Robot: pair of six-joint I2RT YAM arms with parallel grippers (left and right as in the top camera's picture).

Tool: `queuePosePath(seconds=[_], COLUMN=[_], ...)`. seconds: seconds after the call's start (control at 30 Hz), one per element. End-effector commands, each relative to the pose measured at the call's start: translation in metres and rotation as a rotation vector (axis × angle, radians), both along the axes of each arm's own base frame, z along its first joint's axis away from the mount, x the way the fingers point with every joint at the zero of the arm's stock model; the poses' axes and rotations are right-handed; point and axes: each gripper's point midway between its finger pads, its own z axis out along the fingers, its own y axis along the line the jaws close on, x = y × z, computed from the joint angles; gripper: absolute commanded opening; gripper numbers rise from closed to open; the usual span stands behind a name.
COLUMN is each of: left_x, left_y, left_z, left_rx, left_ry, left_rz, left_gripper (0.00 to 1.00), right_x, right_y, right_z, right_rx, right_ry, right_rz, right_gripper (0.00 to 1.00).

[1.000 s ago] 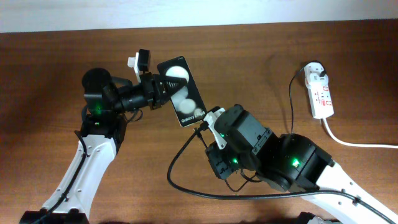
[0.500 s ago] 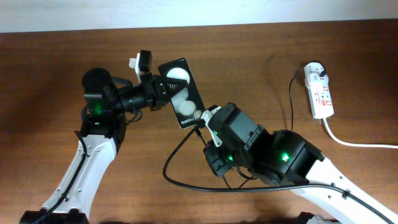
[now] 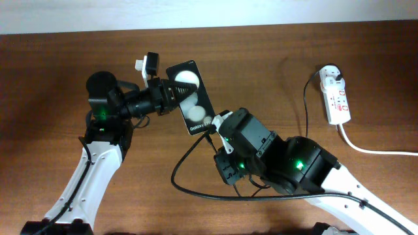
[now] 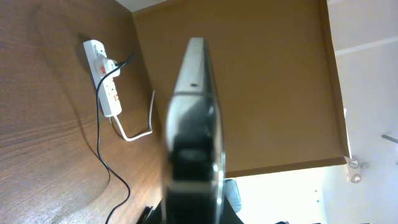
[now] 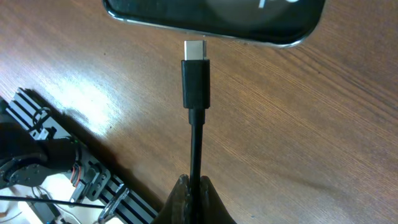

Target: Plug charger to phone and switch on socket

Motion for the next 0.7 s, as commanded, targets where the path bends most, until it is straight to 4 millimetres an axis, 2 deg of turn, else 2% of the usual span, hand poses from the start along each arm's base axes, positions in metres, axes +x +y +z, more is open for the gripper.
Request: queuePosePath(seconds=[0.0, 0.67], left_x=[-0.0020, -0.0022], left_y=[0.0004, 0.0005], left_z=[0.0082, 0.0053], left_rx=[0.002, 0.015], left_ry=[-0.046, -0.061], left_rz=[-0.013, -0.013], left_gripper=[0.00, 0.00], right_x=[0.0016, 0.0041], right_y=[0.0001, 0.0030], right_z=[0.0003, 0.0027], right_rx=[-0.002, 0.012], right_ry=[-0.009, -0.021], right_rz=[-0.015, -0.015], right_gripper=[0.04, 0.04])
